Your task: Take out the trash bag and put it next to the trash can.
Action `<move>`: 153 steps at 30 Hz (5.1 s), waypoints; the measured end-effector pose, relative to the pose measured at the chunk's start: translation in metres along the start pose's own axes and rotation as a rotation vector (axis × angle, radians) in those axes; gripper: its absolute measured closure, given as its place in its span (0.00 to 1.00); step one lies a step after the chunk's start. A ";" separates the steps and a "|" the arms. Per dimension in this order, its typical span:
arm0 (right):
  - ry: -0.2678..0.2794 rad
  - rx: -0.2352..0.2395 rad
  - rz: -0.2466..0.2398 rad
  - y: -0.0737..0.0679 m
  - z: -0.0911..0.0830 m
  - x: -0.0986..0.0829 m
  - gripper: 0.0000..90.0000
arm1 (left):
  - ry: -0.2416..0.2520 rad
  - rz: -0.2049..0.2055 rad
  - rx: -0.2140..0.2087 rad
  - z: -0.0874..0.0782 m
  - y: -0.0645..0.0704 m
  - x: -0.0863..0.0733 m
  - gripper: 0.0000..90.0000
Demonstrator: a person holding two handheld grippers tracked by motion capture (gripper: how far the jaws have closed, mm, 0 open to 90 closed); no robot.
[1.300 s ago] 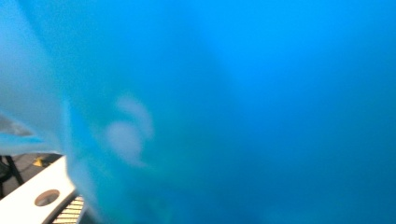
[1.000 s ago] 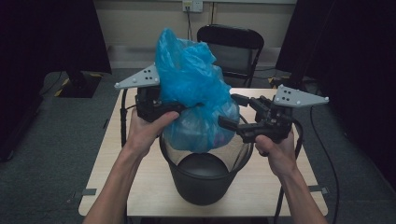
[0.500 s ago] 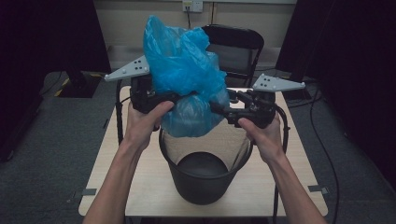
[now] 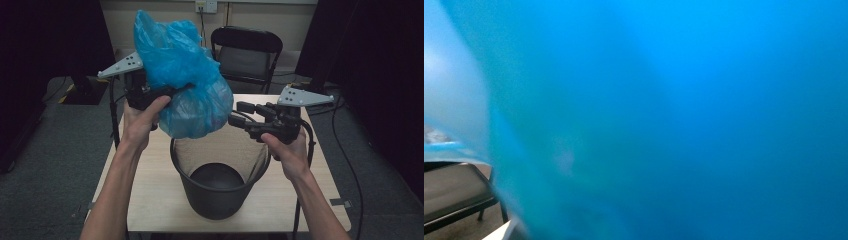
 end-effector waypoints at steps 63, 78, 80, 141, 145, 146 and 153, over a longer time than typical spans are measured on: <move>0.025 -0.252 0.148 0.044 -0.090 -0.083 0.37 | -0.258 -0.150 0.376 -0.023 -0.122 -0.128 0.93; -0.049 -0.307 0.254 0.057 -0.098 -0.142 0.25 | -0.381 -0.181 0.405 -0.038 -0.130 -0.198 0.93; -0.060 -0.306 0.269 0.058 -0.096 -0.152 0.25 | -0.397 -0.183 0.406 -0.039 -0.130 -0.208 0.93; -0.329 -0.356 0.410 0.065 -0.079 -0.279 0.22 | -0.497 -0.230 0.366 -0.076 -0.108 -0.234 0.91; -0.332 -0.354 0.411 0.065 -0.078 -0.279 0.22 | -0.479 -0.230 0.343 -0.060 -0.110 -0.234 0.97; -0.332 -0.354 0.411 0.065 -0.078 -0.279 0.22 | -0.445 -0.227 0.331 -0.048 -0.110 -0.229 0.97; -0.337 -0.348 0.411 0.065 -0.078 -0.281 0.23 | -0.477 -0.232 0.374 -0.038 -0.112 -0.239 0.45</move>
Point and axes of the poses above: each handheld gripper's, and its own axes: z roughly forward along the jaws, x roughly out of its top, y roughly to its right, the point moved 4 cm from there along z, roughly forward along the jaws, and after that the axes turned 11 degrees about x, right-handed, at the moved point
